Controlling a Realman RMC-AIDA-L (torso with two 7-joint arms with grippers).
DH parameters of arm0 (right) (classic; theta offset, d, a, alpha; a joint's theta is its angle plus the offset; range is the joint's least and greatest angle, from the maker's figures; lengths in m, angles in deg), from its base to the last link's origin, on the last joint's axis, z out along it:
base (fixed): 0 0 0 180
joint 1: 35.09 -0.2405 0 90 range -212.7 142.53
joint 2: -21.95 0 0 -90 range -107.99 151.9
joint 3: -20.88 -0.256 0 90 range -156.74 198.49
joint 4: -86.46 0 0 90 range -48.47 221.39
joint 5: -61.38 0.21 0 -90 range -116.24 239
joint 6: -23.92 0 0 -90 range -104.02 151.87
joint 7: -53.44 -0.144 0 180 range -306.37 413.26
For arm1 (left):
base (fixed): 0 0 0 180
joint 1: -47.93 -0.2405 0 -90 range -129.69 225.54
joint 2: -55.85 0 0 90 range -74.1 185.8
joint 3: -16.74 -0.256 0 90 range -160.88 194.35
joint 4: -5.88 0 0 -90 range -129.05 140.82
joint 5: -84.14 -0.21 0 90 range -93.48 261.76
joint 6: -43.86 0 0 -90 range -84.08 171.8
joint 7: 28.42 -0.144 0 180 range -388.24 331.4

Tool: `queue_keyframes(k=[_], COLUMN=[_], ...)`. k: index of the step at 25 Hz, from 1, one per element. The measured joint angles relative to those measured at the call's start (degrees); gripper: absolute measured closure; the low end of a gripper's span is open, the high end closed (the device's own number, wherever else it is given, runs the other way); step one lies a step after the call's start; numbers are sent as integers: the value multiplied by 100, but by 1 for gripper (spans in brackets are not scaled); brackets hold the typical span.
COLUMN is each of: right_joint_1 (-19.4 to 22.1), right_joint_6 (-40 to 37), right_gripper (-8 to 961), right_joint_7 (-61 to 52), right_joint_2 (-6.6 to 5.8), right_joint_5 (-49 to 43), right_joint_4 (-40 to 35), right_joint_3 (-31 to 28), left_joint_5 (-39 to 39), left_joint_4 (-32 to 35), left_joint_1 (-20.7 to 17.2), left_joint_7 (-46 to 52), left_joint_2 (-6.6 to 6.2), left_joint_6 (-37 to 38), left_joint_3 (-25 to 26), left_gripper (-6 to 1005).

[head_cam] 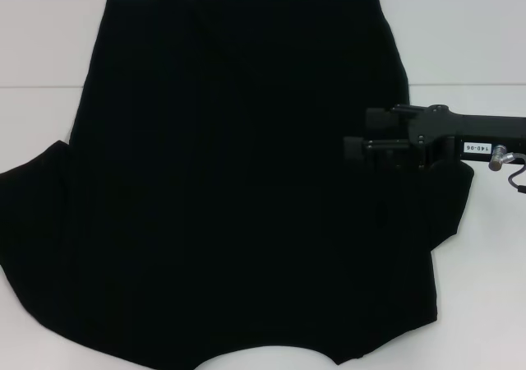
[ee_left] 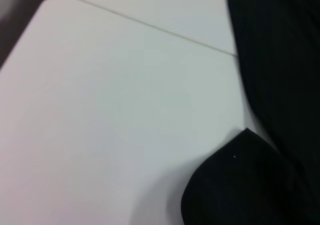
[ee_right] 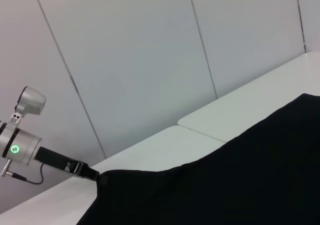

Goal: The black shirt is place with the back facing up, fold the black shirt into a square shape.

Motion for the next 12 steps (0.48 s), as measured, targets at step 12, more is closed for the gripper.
queue_keyframes(k=[12], right_joint_1=[0], right_joint_6=[24], right_gripper=[108], right_joint_7=[-22], right_joint_2=[8], right_joint_5=[0], right_joint_4=[0], right_joint_3=[0], left_joint_5=[-5], left_joint_4=[36], left_joint_1=[-39], left_joint_7=[79], left_joint_2=[0], left_joint_6=[-205], left_joint_3=[46], left_gripper=[983])
